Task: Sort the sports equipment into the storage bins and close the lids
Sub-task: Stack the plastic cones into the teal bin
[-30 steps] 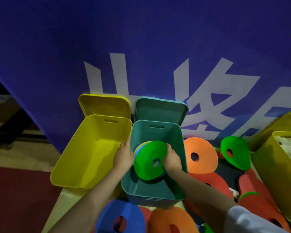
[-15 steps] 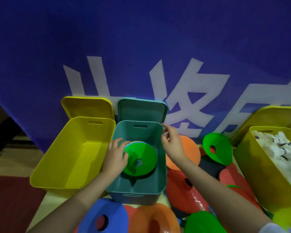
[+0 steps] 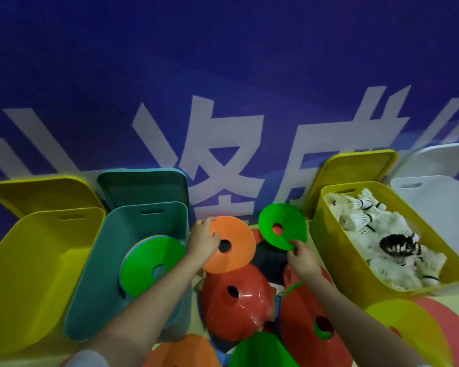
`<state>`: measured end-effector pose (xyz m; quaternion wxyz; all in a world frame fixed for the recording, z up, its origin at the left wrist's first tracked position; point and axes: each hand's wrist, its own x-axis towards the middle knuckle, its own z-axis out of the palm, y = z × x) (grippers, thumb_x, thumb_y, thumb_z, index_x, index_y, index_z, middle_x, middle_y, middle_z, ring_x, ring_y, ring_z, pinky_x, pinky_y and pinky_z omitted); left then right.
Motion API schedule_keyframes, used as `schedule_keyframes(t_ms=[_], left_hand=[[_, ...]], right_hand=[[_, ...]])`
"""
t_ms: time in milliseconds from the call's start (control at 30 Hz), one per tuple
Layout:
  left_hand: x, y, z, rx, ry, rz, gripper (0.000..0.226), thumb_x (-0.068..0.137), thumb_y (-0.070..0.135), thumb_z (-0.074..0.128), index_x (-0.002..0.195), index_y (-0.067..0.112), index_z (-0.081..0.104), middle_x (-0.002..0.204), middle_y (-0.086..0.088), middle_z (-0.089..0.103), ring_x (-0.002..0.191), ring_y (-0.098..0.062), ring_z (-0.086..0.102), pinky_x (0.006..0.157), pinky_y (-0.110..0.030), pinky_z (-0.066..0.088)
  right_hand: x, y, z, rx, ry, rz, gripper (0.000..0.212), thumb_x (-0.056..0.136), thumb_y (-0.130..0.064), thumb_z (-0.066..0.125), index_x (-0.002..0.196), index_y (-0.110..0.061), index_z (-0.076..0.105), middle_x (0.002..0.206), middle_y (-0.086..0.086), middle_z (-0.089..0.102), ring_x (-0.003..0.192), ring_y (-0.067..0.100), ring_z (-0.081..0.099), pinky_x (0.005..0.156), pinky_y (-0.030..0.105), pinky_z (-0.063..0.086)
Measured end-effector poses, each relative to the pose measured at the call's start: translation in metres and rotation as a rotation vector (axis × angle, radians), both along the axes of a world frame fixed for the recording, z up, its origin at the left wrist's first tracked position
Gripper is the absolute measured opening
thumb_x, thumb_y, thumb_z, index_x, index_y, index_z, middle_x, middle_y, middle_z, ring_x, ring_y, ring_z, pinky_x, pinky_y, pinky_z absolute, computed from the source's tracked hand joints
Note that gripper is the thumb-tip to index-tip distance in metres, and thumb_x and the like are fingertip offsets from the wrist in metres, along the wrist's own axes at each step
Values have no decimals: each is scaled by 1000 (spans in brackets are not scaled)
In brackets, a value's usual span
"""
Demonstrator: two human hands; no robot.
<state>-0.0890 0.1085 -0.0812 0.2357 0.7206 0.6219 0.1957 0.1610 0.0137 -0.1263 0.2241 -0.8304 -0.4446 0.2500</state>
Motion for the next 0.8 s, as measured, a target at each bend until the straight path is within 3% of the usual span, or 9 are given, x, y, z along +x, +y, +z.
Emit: schedule_keyframes(t_ms=[133,267,400,467,533,633,733,800], left_hand=[[7,38,-28,-124,161,86,51,85,19,55,135,12,47,127,-21,54,116,-38,51,98,-38,41],[12,56,-53,-207,215,138,50,86,20,55,135,11,46,125,-25,53,114,-41,52,96,-40,41],[14,65,-65,-160,255,136,48,82,21,64,128,12,54,119,-21,57,108,-40,55,93,-40,44],[16,65,-66,-128,246,160,51,80,20,69,128,13,54,119,-20,53,108,-40,53,93,-41,43],[18,64,-66,-84,231,151,43,80,19,70,121,11,58,114,-18,52,102,-39,55,87,-42,46],[21,61,-65,-13,208,99,23,85,17,65,106,9,59,105,-14,55,90,-35,58,73,-40,46],[22,55,-60,59,162,35,12,88,18,62,98,10,60,97,-8,57,81,-28,59,65,-35,44],[20,49,-56,119,171,-24,11,89,18,61,98,11,63,93,-6,57,79,-26,60,63,-32,42]], right_hand=[[41,15,-13,-4,23,-24,44,92,-13,52,134,-4,46,126,23,53,116,38,52,92,37,42],[64,40,-36,-68,225,-197,44,93,-12,49,133,4,41,128,26,54,118,40,51,96,39,41],[77,64,-63,-162,330,-307,64,95,-24,50,147,-7,18,129,18,53,114,36,55,85,29,42],[76,76,-63,-177,311,-348,72,93,-28,55,150,-12,14,139,19,44,126,37,45,91,35,41],[75,86,-63,-195,276,-357,74,90,-29,60,150,-13,18,145,19,38,133,37,36,102,42,37],[74,94,-67,-151,254,-362,74,89,-24,63,149,-13,21,146,18,37,134,36,35,104,41,35],[75,97,-67,-39,436,-404,46,90,-14,57,134,-11,46,129,17,56,112,33,54,89,36,43],[74,94,-66,-16,499,-328,31,93,-12,51,124,-9,55,118,15,62,96,27,57,76,28,40]])
